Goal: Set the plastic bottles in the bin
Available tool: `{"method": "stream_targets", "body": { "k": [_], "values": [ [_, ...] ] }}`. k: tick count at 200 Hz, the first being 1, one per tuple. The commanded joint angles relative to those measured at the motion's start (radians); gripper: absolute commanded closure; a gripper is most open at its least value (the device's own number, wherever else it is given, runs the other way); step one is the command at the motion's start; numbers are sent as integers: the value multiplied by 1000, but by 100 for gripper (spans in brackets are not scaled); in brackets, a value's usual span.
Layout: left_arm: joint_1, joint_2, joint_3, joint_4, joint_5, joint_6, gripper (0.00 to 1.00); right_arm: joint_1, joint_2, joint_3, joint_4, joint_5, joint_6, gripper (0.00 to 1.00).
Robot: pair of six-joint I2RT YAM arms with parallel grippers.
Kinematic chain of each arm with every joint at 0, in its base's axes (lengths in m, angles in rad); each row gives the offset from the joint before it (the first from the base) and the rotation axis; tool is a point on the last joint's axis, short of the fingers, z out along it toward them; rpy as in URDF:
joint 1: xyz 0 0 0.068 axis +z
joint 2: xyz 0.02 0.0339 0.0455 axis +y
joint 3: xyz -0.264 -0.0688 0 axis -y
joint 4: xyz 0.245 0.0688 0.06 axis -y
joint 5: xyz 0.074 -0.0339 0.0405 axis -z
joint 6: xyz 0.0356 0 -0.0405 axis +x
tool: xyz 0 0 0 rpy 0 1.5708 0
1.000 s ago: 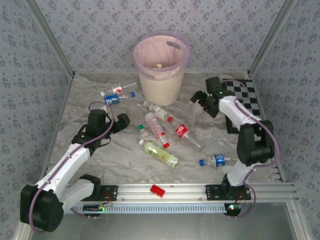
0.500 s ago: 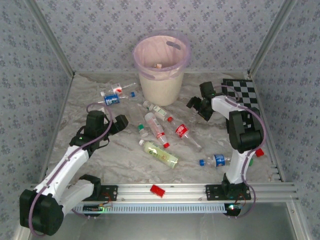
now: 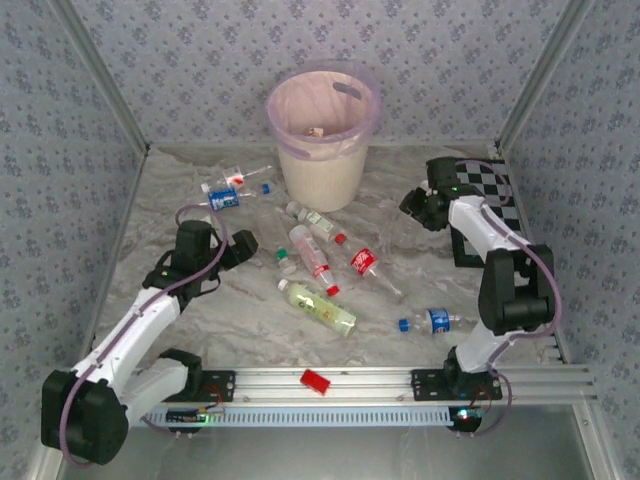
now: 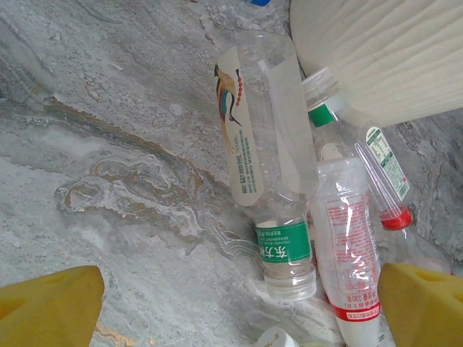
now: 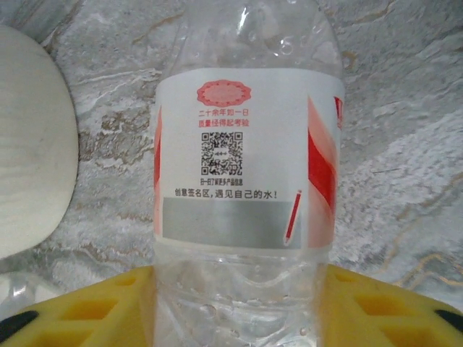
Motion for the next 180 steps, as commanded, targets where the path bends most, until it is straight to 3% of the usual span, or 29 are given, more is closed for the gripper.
{"method": "stream_targets", "body": {
  "k": [1,58,96,143,180],
  "values": [
    [7,16,18,44,17,-15,3,-14,-79,62,-90,-22,-106,52],
    [5,46,10,83,40,-24,3,-37,-161,237,-170,-142,-175,55],
    [5,38,-7,87,48,-31,3,-22,-137,401,-102,-238,-164,55],
    [-47,-2,-29,104,54,-91,4,65,23,725,-13,-291,-151,55],
    [-90,-53,-63,104,40,-144,5,158,273,1055,7,-295,-209,54]
  ]
}}
